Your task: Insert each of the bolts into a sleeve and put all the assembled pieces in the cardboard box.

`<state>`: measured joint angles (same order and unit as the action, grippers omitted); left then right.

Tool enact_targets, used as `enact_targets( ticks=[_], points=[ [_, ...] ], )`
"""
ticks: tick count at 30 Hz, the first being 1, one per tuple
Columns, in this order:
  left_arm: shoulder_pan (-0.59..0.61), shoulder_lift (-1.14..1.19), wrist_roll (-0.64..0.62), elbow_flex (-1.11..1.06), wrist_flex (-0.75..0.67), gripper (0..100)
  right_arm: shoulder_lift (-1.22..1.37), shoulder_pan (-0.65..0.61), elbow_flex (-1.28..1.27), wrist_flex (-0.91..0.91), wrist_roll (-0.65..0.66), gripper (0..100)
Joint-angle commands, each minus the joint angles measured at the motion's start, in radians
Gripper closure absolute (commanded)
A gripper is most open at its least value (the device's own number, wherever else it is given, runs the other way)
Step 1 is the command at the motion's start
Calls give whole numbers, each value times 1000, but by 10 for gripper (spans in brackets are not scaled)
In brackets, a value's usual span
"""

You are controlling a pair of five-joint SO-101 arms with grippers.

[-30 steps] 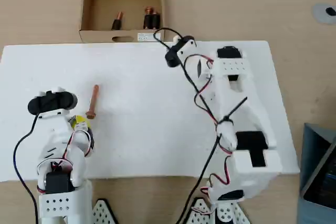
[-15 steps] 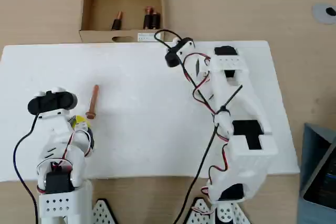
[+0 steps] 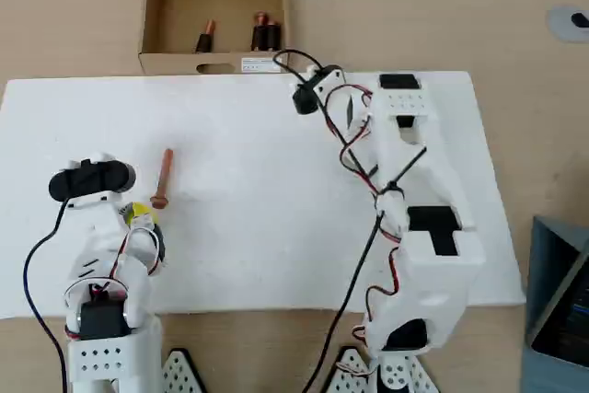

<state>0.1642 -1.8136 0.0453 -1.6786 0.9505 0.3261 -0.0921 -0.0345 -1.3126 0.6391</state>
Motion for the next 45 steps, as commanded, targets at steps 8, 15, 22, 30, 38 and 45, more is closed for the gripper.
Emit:
enact_targets(
  ticks=[8,15,22,30,38,45],
  points=[
    [0,-7,8,-2,-11,998,-271,7,248,-285,-46,988],
    [-8,-7,11,-2,-11,998,-489,7,282,-423,-104,988],
    [-9,-7,11,-2,-11,997,-791,15,128,-473,-213,988],
    [-2,-1,9,18,-9,994,-1133,22,-156,-470,-331,988],
    [-2,15,11,216,110,994,-1340,186,-375,-457,-362,988],
    [-2,295,11,503,153,994,-1366,282,-392,-440,-361,988]
  ],
)
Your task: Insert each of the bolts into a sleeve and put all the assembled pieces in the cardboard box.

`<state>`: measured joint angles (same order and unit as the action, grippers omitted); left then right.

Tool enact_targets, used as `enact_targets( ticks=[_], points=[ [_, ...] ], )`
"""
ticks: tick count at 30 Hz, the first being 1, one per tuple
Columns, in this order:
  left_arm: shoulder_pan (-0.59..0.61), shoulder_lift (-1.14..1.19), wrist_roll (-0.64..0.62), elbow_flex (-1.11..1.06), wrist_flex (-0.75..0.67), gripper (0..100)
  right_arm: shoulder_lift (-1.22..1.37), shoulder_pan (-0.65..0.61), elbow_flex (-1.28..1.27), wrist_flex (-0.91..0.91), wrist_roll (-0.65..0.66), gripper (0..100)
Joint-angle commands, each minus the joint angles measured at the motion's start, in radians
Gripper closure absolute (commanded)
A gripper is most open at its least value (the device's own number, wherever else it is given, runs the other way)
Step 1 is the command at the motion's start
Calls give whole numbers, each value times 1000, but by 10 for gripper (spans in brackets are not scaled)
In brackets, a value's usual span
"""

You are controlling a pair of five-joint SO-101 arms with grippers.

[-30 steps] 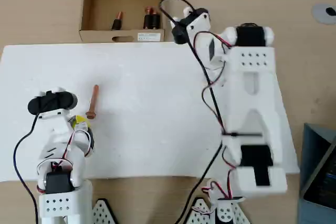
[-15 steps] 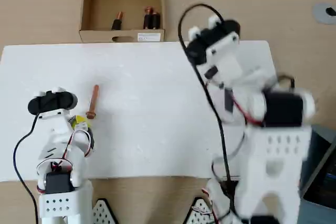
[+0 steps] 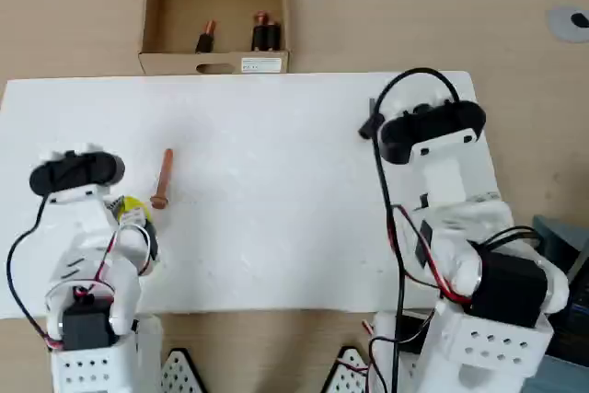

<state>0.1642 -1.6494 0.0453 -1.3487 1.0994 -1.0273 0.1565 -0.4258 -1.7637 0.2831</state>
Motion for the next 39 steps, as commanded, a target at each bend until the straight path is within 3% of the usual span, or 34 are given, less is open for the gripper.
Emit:
enact_targets(
  ticks=[1,5,11,14,24,35,39],
  points=[
    [-2,191,11,230,6,994,-13,38,-1,11,-5,988],
    [-2,433,81,465,17,994,-18,73,-1,11,-5,988],
    [-2,693,322,689,160,996,-18,128,-1,11,-5,988],
    [0,766,506,720,221,996,-18,140,-1,11,-5,988],
    [0,797,1106,657,327,997,-18,142,-2,26,-5,988],
    [92,808,1553,509,284,993,-15,143,-2,26,-5,988],
    [101,808,1669,516,364,993,-16,143,-22,68,-6,988]
  ],
)
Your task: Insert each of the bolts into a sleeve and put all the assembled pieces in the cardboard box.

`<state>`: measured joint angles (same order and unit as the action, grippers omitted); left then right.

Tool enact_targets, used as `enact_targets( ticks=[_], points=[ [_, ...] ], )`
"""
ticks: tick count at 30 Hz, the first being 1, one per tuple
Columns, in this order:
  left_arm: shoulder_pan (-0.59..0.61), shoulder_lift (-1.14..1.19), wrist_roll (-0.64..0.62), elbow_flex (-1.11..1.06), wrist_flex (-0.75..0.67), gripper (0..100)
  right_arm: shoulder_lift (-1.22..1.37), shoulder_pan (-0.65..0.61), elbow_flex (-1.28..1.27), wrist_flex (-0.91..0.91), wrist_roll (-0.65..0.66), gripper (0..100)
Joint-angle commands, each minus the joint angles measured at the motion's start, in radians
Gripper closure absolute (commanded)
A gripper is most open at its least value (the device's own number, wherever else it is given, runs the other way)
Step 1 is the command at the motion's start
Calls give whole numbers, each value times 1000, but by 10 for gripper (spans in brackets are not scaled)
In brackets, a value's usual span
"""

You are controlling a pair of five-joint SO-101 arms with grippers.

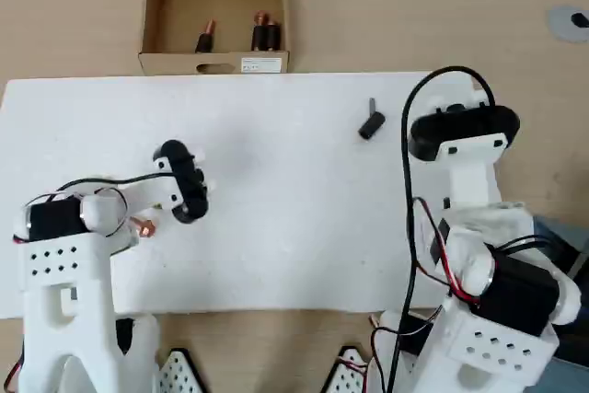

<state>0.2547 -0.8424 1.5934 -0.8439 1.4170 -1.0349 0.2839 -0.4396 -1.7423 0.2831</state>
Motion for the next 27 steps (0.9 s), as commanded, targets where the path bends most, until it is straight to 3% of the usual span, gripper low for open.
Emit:
enact_targets(
  ticks=[1,8,15,21,27],
  points=[
    [11,1,144,11,64,993,-8,16,-19,60,-6,988],
    [11,64,195,51,95,993,-8,16,-101,152,-8,988],
    [11,460,152,443,325,993,-5,16,-107,161,-6,988],
    [31,693,157,651,333,993,-4,16,-107,161,-6,988],
    [26,782,193,686,333,993,-4,16,-107,161,-6,988]
  ],
)
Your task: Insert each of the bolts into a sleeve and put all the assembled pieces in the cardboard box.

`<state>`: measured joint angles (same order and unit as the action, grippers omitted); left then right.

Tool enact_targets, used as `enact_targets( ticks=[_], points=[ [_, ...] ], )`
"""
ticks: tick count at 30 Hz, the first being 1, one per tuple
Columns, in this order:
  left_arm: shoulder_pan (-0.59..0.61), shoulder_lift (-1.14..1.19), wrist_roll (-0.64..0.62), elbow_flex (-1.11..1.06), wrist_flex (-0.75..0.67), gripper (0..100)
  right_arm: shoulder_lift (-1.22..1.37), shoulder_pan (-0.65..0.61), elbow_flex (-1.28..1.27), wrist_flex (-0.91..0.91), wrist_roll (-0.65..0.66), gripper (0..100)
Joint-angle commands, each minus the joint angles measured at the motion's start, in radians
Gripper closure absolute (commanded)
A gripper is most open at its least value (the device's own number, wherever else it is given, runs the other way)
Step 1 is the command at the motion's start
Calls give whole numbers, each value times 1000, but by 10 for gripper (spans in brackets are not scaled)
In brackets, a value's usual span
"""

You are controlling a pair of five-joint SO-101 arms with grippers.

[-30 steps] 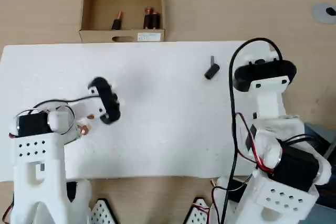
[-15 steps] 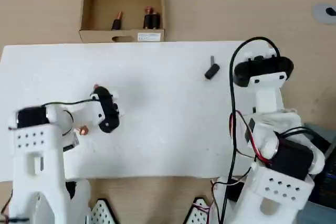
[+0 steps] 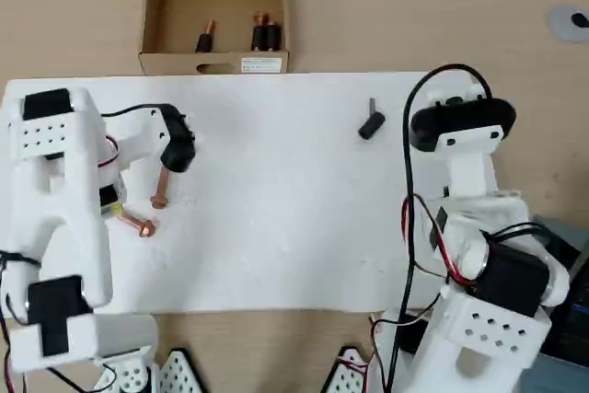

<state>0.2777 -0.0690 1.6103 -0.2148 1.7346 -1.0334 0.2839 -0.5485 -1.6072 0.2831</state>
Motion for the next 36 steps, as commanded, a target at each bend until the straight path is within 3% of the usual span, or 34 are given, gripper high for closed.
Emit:
enact_targets(
  ticks=[1,6,12,26,36],
  points=[
    [3,15,176,55,15,988,-5,16,2,26,-6,988],
    [8,16,209,26,12,896,-5,10,2,28,-6,988],
    [6,18,241,-31,-9,896,-5,10,1,63,-5,988],
    [3,22,273,-244,-311,893,-5,8,1,68,-5,987],
    [2,206,239,-138,-339,897,-5,8,1,68,-5,987]
  ],
)
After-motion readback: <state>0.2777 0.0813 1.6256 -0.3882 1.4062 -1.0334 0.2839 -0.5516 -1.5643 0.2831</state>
